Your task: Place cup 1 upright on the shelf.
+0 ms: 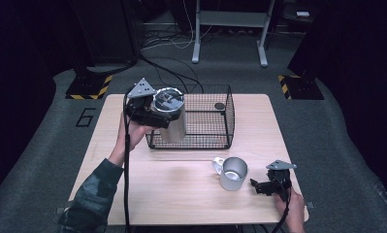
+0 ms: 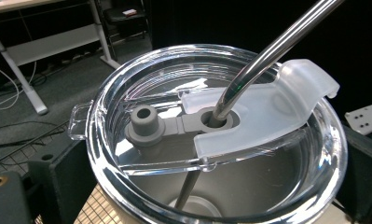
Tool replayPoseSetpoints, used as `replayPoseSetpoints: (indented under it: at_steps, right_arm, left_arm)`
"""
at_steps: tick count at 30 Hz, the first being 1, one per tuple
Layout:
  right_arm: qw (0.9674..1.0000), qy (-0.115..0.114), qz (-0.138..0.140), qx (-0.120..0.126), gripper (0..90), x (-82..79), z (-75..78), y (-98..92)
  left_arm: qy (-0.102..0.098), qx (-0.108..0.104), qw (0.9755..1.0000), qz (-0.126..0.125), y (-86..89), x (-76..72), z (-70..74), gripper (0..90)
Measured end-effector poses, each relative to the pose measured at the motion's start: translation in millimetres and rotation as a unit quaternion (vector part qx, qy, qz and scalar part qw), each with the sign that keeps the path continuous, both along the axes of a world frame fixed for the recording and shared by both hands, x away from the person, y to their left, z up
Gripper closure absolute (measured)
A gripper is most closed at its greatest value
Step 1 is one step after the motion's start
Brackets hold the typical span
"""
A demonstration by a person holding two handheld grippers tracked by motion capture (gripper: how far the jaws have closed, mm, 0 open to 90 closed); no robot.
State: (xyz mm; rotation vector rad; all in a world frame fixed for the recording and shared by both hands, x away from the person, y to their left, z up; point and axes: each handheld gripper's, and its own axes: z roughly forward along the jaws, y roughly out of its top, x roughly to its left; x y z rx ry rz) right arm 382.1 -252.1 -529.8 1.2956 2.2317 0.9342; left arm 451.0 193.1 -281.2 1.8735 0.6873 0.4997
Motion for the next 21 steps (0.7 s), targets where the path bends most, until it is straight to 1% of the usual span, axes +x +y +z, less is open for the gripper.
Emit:
replayPoseSetpoints:
  at_steps: [5,8,12,13,14,16,17,21]
  right_arm:
    - [1.0000,-0.001,0.000,0.000,0.0,0.1,0.0,0.0]
    - [1.0000,-0.001,0.000,0.001,0.0,0.0,0.0,0.0]
    - [1.0000,0.000,0.000,0.000,0.0,0.0,0.0,0.0]
    - [1.0000,0.000,0.000,0.000,0.0,0.0,0.0,-0.1]
    - [1.0000,-0.002,-0.001,0.002,0.0,0.1,-0.3,0.1]
    - [1.0000,0.001,0.000,0.000,0.0,0.0,0.1,0.0]
    - [1.0000,-0.001,0.000,0.001,0.0,0.0,-0.1,0.0]
    - [1.0000,0.000,0.000,0.001,0.0,0.0,0.0,0.0]
  left_arm:
    - [0.004,0.001,1.0000,0.009,-2.8,11.7,0.8,3.9]
    - [0.000,0.005,0.9998,0.020,-4.1,18.8,0.8,3.9]
    - [0.003,0.005,0.9997,0.024,-3.6,28.6,-0.5,3.9]
    - [0.006,0.002,0.9996,0.027,-4.3,30.4,-1.4,3.9]
    - [0.006,0.006,0.9996,0.028,-3.9,33.2,-1.9,3.9]
    - [0.007,0.007,0.9995,0.032,-3.7,38.4,-3.9,3.9]
    - [0.011,0.005,0.9994,0.033,-3.9,40.3,-5.2,3.9]
    - [0.013,0.006,0.9991,0.040,-4.2,48.9,-9.9,3.9]
